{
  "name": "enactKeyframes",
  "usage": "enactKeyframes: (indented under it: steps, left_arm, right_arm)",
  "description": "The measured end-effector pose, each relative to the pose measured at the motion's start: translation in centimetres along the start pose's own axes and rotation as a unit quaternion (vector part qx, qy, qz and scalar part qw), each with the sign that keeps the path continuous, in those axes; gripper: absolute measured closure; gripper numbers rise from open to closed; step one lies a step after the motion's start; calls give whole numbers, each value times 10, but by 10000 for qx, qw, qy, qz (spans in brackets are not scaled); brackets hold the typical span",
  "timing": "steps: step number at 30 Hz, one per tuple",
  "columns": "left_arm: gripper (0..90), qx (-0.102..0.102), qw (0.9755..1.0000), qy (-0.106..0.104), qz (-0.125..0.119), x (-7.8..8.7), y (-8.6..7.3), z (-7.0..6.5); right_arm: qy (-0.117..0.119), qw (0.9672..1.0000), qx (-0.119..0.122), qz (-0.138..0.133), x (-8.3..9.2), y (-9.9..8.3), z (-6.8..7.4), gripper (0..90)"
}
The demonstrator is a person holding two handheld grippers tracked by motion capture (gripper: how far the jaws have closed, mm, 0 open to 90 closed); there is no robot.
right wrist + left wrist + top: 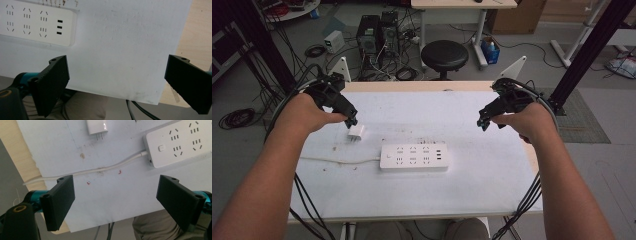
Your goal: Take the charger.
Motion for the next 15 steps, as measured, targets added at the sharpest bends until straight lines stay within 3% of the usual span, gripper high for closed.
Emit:
enactKeyframes:
  steps: [7, 12, 15]
  left_arm:
    - [152, 191, 9997, 135, -45, -10, 5, 1]
    - [155, 572, 9977, 324, -192, -30, 12, 4]
    - [155, 635, 9973, 335, -166, -46, 14, 5]
  right_arm:
    - [24, 10000, 60, 27, 0, -1, 1, 51]
    - [25, 10000, 43, 32, -1, 0, 0, 51]
    - [40, 9999, 91, 45, -1, 1, 1, 51]
Point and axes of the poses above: each handheld gripper's, and its own axes: x roughly backward along the jaws, y roughly out of its top, z roughly to its left, the point moved 5 cm from there along -x, roughly forward along the jaws, and after that the axes turned 14 degrees about -z, right-handed, at the moved point
